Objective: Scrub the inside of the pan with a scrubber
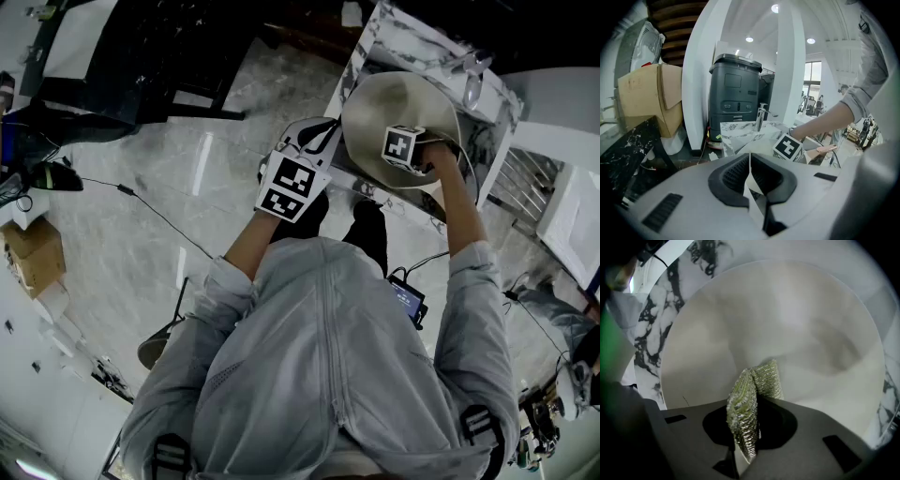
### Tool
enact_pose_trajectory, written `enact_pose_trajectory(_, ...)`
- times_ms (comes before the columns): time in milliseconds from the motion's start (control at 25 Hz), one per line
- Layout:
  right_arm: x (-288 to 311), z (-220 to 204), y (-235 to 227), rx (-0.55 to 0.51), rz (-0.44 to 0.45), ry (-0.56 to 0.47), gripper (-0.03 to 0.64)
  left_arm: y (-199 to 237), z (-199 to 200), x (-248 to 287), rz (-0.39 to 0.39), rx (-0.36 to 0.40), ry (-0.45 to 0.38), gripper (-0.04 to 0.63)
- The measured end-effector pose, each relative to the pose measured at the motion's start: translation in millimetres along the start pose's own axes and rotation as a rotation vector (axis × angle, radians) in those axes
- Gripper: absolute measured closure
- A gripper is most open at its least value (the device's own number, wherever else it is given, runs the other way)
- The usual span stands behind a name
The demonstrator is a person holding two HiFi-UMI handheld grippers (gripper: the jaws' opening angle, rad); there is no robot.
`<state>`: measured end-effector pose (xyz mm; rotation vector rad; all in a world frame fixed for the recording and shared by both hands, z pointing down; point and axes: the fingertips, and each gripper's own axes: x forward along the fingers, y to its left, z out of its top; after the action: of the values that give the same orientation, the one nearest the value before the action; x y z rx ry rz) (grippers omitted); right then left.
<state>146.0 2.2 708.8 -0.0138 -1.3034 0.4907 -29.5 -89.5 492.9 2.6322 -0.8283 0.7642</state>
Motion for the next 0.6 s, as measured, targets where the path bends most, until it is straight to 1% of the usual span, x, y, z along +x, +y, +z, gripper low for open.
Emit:
enact_pose_trajectory(200,4,-18,-45,0.093,-0.129,0.018,0.537,0,-2,-2,0.004,-0.002,-0.002,0.566)
enact_pose_trajectory(360,5,-14,-62,0.174,-0.14,-0.037,0.537,2,-6,-2,0.01,-0.009,0.005,0.565)
enact_pose_trajectory(520,3,-2,-81,0.211,-0.208,-0.104,0.537,2,-8,-2,0.009,-0.01,0.008,0.565)
enact_pose_trajectory(600,2,4,-89,0.237,-0.228,-0.139,0.536,4,-9,-1,0.012,-0.008,0.01,0.565)
